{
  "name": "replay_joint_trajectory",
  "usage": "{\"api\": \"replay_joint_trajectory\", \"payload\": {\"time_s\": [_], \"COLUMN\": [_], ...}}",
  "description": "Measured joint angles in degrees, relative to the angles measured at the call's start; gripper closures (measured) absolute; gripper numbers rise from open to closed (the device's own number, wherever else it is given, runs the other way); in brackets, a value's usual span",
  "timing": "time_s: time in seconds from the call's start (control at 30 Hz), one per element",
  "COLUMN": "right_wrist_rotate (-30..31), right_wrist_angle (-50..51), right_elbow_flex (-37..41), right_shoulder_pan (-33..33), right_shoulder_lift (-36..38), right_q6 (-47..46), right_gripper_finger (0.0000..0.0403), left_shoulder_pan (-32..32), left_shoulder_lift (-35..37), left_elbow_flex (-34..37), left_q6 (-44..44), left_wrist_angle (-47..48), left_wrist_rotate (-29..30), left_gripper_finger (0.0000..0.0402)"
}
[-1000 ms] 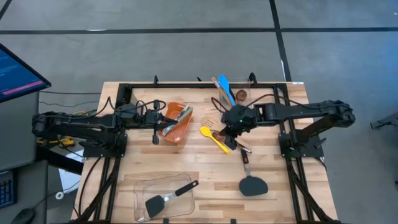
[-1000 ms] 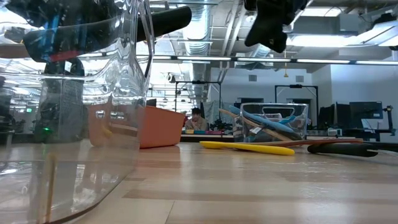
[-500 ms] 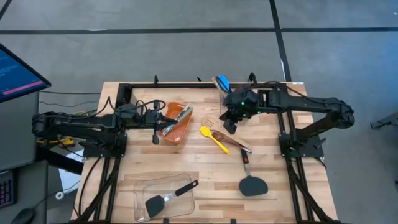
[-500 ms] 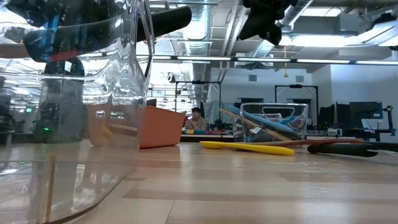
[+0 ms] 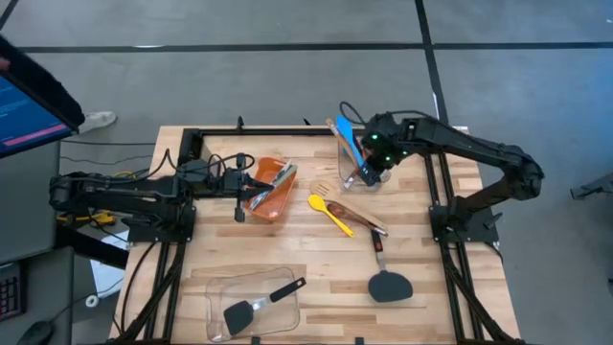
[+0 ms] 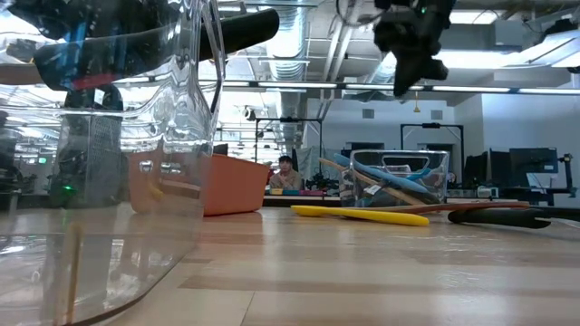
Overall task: Pick & Place Kitchen Items
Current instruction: Put the yellow serving spoon into the top transparent bin
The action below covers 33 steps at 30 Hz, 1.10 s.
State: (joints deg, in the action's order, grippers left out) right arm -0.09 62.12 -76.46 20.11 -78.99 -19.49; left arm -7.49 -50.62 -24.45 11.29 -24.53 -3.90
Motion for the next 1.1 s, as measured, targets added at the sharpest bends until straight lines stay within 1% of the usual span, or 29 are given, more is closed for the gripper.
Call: {"api": "replay_joint_trajectory", "payload": {"time_s": [0.13,0.2,0.33,0.53,0.63,0.7,0.83,1.1], "right_wrist_rotate": [-4.7,-6.4,-6.1,-6.1,-6.1,-6.1,-6.1,-5.6], "right_wrist_angle": [2.2,1.9,1.7,1.7,1.7,1.6,-0.4,-4.1], "right_elbow_flex": [0.0,-0.1,0.0,0.0,0.0,0.1,0.0,0.0], "right_shoulder_pan": [-0.7,-1.9,-4.1,-6.0,-7.1,-7.9,-9.4,-10.8], "right_shoulder_lift": [-3.6,-6.4,-12.5,-20.8,-23.7,-25.0,-26.7,-27.3], "right_q6": [0.3,2.9,10.5,10.9,10.6,10.5,10.4,10.1], "right_gripper_finger": [0.0403,0.0403,0.0403,0.0403,0.0401,0.0394,0.0355,0.0241], "left_shoulder_pan": [0.0,0.0,0.0,0.0,0.0,0.0,0.0,0.0], "left_shoulder_lift": [0.0,0.0,0.0,0.0,0.0,0.0,0.0,0.0], "left_elbow_flex": [0.0,0.0,0.0,0.0,0.0,0.0,0.0,0.0], "left_q6": [0.0,0.0,0.0,0.0,0.0,0.0,0.0,0.0], "left_wrist_angle": [0.0,0.0,0.0,0.0,0.0,0.0,0.0,0.0], "left_wrist_rotate": [0.0,0.0,0.0,0.0,0.0,0.0,0.0,0.0], "left_gripper_finger": [0.0401,0.0400,0.0401,0.0401,0.0401,0.0401,0.0401,0.0401]}}
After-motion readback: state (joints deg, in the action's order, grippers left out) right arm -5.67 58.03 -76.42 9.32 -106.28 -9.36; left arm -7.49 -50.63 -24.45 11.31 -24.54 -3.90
